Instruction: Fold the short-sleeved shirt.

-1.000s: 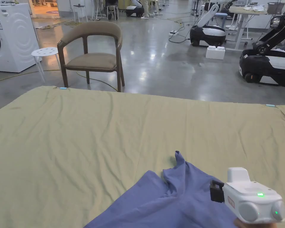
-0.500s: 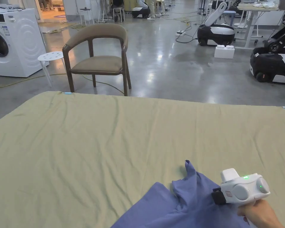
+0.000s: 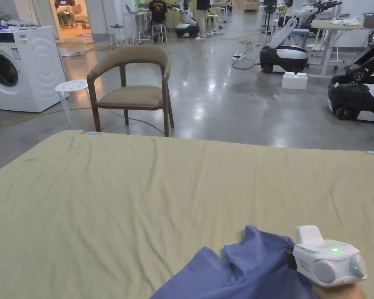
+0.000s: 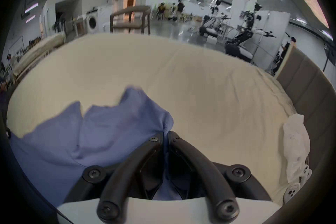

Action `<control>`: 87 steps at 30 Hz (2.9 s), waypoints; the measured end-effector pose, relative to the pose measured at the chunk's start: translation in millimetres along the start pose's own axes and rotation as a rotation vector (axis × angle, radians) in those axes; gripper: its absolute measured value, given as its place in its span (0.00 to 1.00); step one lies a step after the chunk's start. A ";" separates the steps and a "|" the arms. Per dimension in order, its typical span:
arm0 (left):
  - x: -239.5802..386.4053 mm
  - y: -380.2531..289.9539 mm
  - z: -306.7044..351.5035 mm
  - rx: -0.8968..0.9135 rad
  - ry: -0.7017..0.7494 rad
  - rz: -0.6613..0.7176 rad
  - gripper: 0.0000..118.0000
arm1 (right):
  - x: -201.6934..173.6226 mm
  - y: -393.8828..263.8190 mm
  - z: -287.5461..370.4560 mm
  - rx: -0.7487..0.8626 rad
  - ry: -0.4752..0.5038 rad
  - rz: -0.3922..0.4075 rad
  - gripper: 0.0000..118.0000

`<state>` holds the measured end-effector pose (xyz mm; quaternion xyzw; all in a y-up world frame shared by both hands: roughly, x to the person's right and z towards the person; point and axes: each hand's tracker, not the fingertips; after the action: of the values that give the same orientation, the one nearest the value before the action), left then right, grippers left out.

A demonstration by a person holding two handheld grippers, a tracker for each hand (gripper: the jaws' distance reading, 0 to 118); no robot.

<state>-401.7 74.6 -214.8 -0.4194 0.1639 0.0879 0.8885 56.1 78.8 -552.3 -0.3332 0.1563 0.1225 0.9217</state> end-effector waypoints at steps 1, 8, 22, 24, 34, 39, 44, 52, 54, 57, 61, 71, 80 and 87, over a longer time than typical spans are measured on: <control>1.3 1.7 4.8 0.022 -0.001 0.001 0.00 | 3.0 3.2 13.7 0.027 -0.006 0.000 0.02; 19.0 33.3 46.8 0.196 -0.038 -0.029 0.00 | 29.4 39.6 128.2 0.212 -0.098 0.055 0.02; 78.9 216.1 160.5 0.512 -0.140 -0.137 0.00 | 114.5 112.3 319.3 0.495 -0.295 -0.055 0.02; 87.8 246.5 174.6 0.543 -0.148 -0.143 0.00 | 123.2 123.0 332.9 0.512 -0.308 -0.071 0.02; 110.4 365.1 209.3 0.634 -0.134 -0.203 0.00 | 143.1 192.5 364.1 0.568 -0.355 -0.125 0.02; 110.3 412.5 215.4 0.665 -0.121 -0.197 0.00 | 140.1 239.0 368.9 0.599 -0.380 -0.086 0.02; 112.7 450.3 218.2 0.699 -0.121 -0.179 0.00 | 143.1 277.6 363.7 0.614 -0.397 -0.083 0.02; 138.3 466.5 224.1 0.758 -0.108 -0.184 0.00 | 153.8 300.1 343.3 0.662 -0.421 -0.099 0.02; 140.2 465.2 214.0 0.753 -0.105 -0.189 0.00 | 155.9 292.6 333.6 0.659 -0.415 -0.096 0.02; 138.1 456.3 190.0 0.741 -0.106 -0.185 0.00 | 154.0 272.1 317.3 0.655 -0.400 -0.091 0.02; 130.6 430.3 149.9 0.685 -0.106 -0.191 0.00 | 147.3 233.6 294.7 0.606 -0.377 -0.074 0.02; 96.6 297.9 86.9 0.558 -0.169 -0.138 0.00 | 120.3 102.4 272.0 0.476 -0.352 -0.034 0.02; 61.3 169.5 112.8 0.512 -0.215 -0.112 0.00 | 87.3 -18.8 321.4 0.382 -0.317 -0.084 0.02; 27.1 77.0 124.2 0.431 -0.238 -0.087 0.00 | 63.5 -93.1 365.7 0.313 -0.301 -0.105 0.02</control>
<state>-372.1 220.0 -206.0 -0.2136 0.0550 0.0615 0.9734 220.8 255.5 -255.5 -0.1719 0.0165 0.0969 0.9802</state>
